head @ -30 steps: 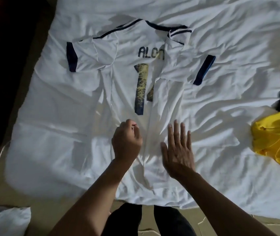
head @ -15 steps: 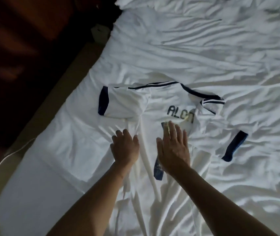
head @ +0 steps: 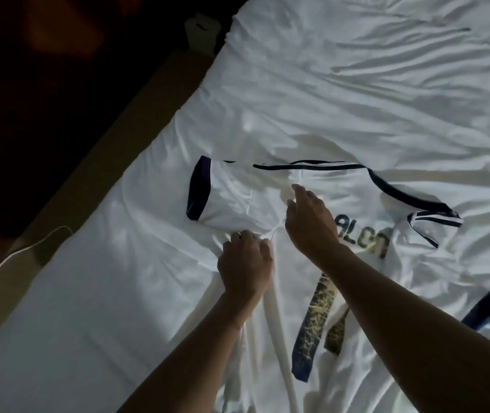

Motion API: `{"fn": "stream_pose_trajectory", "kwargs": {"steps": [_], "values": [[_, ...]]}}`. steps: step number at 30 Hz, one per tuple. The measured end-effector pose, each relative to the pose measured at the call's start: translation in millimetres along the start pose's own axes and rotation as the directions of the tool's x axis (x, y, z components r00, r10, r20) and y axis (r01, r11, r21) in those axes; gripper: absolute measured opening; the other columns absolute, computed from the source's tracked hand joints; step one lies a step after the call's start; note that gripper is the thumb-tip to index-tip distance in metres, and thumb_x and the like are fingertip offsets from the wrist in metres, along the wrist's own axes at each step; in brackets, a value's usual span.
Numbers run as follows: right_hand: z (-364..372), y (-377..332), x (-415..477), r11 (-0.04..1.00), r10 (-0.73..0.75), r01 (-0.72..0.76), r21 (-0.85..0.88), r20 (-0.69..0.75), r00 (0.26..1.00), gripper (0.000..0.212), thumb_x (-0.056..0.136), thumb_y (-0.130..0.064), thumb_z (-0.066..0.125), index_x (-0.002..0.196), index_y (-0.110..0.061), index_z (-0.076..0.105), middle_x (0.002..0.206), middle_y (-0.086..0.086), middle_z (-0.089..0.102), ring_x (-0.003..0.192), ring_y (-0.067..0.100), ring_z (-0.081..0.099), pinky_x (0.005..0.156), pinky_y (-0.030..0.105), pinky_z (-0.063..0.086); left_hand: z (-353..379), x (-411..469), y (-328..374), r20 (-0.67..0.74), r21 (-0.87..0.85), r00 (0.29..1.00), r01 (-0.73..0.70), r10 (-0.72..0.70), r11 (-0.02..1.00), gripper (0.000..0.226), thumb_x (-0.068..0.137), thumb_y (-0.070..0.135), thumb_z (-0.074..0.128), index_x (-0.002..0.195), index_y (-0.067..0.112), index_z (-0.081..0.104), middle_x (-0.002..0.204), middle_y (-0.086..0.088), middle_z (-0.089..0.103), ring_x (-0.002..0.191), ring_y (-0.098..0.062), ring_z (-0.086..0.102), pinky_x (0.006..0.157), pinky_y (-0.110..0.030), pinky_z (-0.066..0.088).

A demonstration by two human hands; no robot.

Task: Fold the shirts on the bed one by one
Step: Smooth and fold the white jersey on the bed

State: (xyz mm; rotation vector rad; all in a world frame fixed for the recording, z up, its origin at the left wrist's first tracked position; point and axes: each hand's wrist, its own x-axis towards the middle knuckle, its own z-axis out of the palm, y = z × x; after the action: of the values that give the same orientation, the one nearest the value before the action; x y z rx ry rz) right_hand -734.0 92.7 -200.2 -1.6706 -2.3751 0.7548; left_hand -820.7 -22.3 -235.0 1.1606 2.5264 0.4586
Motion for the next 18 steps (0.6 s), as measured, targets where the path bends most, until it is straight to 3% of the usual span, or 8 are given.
{"fn": "stream_pose_trajectory", "kwargs": {"steps": [4,9,11,14,18], "values": [[4.3,-1.8,20.8,1.000,0.019,-0.019,0.023,0.011,1.000,0.050,0.109,-0.025,0.041,0.157,-0.018,0.029,0.119,0.018,0.066,0.101,0.036,0.064,0.082,0.046,0.053,2.9,-0.8,-7.0,0.003,-0.043,1.000,0.014,-0.014,0.999,0.025,0.096,0.038,0.062,0.093,0.013,0.066,0.095,-0.007,0.067,0.091,-0.033,0.065,0.073,-0.042,0.051],[8.4,-0.5,46.4,0.993,0.080,-0.076,-0.092,0.047,0.996,0.071,0.107,-0.033,0.041,0.164,-0.029,0.000,0.104,0.011,0.066,0.080,0.031,0.062,0.068,0.039,0.045,-0.2,-3.8,-10.6,0.024,-0.110,1.000,0.019,-0.017,0.994,0.022,0.094,0.040,0.059,0.095,0.019,0.064,0.095,-0.001,0.069,0.092,-0.028,0.064,0.077,-0.041,0.051],[8.4,2.8,53.2,0.988,0.142,-0.136,-0.079,0.073,0.987,0.060,0.106,-0.032,0.041,0.160,-0.030,0.016,0.114,0.011,0.067,0.093,0.036,0.064,0.073,0.040,0.042,-3.1,-5.3,-10.5,0.052,-0.135,0.998,0.028,-0.021,0.990,0.017,0.093,0.039,0.059,0.094,0.022,0.060,0.095,0.002,0.069,0.092,-0.026,0.063,0.078,-0.040,0.051],[4.1,5.4,55.9,0.978,0.205,-0.207,0.032,0.042,0.978,0.025,0.103,-0.026,0.042,0.126,-0.025,0.051,0.117,0.012,0.068,0.096,0.036,0.060,0.076,0.038,0.039,-9.0,-7.5,-9.8,0.071,-0.170,0.997,0.049,-0.037,0.984,0.015,0.094,0.032,0.059,0.086,0.024,0.051,0.087,0.003,0.066,0.088,-0.028,0.062,0.074,-0.039,0.044],[-9.7,3.9,47.2,0.963,0.213,-0.198,0.181,-0.070,0.974,0.018,0.103,-0.034,0.046,0.104,-0.022,0.060,0.106,0.006,0.067,0.090,0.029,0.058,0.076,0.040,0.046,-19.9,-17.2,-5.6,0.042,-0.210,0.999,0.019,-0.010,0.978,0.024,0.098,0.035,0.061,0.081,0.025,0.048,0.076,0.008,0.058,0.075,-0.021,0.059,0.067,-0.033,0.035]]}}
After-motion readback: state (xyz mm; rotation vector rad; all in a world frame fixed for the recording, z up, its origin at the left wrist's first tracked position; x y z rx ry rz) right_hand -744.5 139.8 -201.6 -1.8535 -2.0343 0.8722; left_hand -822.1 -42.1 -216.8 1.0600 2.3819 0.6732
